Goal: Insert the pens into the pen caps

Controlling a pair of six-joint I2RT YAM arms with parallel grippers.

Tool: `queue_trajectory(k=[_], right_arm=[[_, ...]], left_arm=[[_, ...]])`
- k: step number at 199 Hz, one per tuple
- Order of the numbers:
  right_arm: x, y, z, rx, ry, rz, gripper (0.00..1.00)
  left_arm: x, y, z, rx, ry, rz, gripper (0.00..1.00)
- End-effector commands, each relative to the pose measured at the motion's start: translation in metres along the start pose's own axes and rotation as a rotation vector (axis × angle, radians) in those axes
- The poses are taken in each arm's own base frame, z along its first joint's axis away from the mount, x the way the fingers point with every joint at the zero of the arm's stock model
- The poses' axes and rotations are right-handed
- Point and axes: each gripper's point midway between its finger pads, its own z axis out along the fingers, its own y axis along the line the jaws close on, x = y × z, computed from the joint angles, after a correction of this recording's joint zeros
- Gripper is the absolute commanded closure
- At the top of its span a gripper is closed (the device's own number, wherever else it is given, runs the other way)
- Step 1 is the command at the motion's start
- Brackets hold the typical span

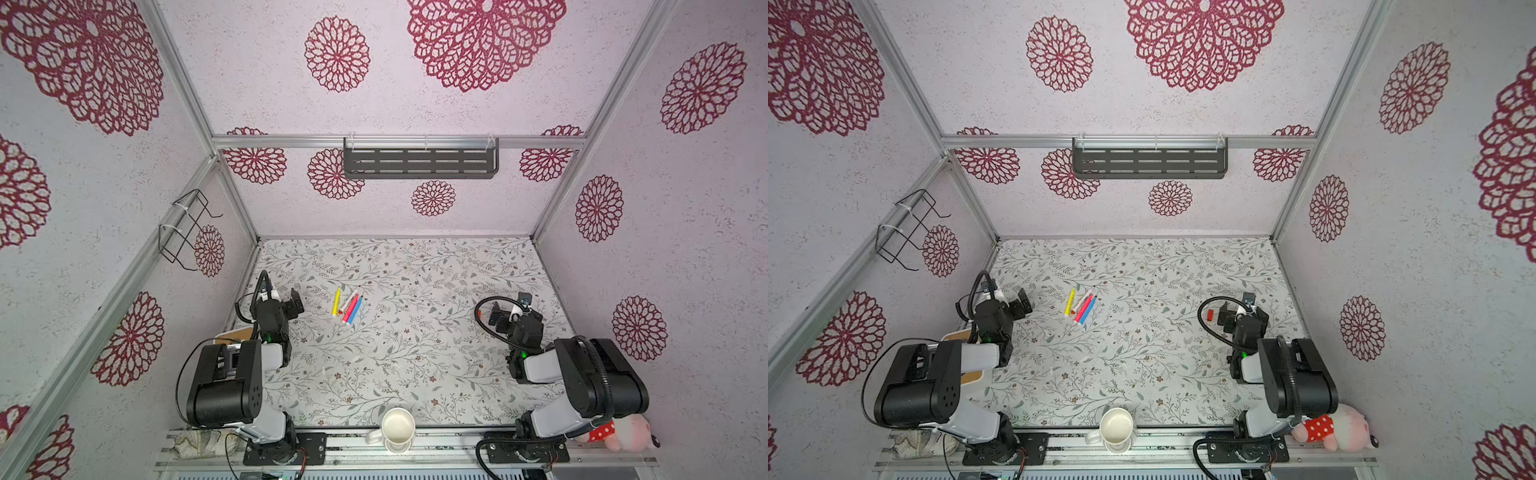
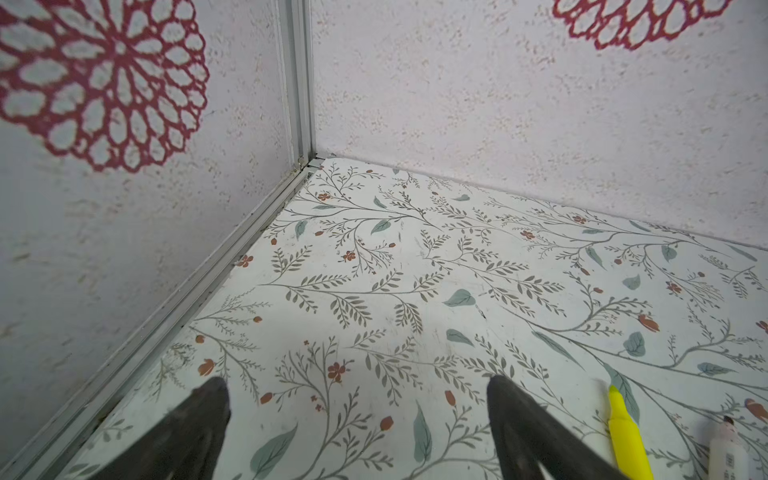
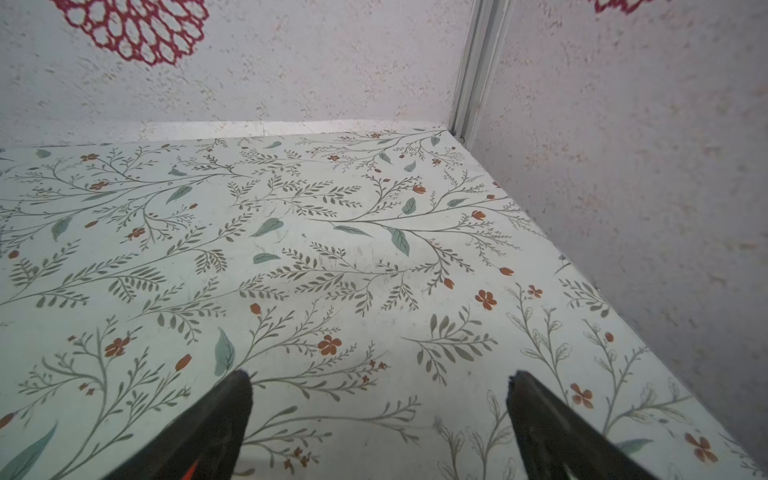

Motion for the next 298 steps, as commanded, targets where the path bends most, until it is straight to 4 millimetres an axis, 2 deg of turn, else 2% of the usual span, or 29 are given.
queue_trajectory(k=[1, 266, 277, 285, 298], right_arm=[[-0.020, 0.002, 0.000, -0.013, -0.063, 0.010, 0.01], [-0.021, 0.003, 0.000, -0.015, -0.067, 0.012, 0.01], [-0.021, 0.001, 0.000, -0.009, -0.067, 0.012, 0.01], [-0.022, 0.000, 0.000, 0.001, -0.071, 0.011, 0.01], [-0.035, -0.015, -0.011, 0.153, -0.100, 0.014, 0.01]], left_arm=[[-0.007, 0.001, -0.001, 0.002, -0.022, 0.013, 0.01], [-0.005, 0.001, 0.000, 0.008, -0.007, 0.002, 0.01], [-0.016, 0.000, -0.004, 0.002, -0.039, 0.001, 0.01], [-0.023, 0.008, -0.009, -0.067, -0.043, 0.006, 0.01], [-0.043, 0.004, -0.021, -0.104, -0.025, 0.036, 0.01]])
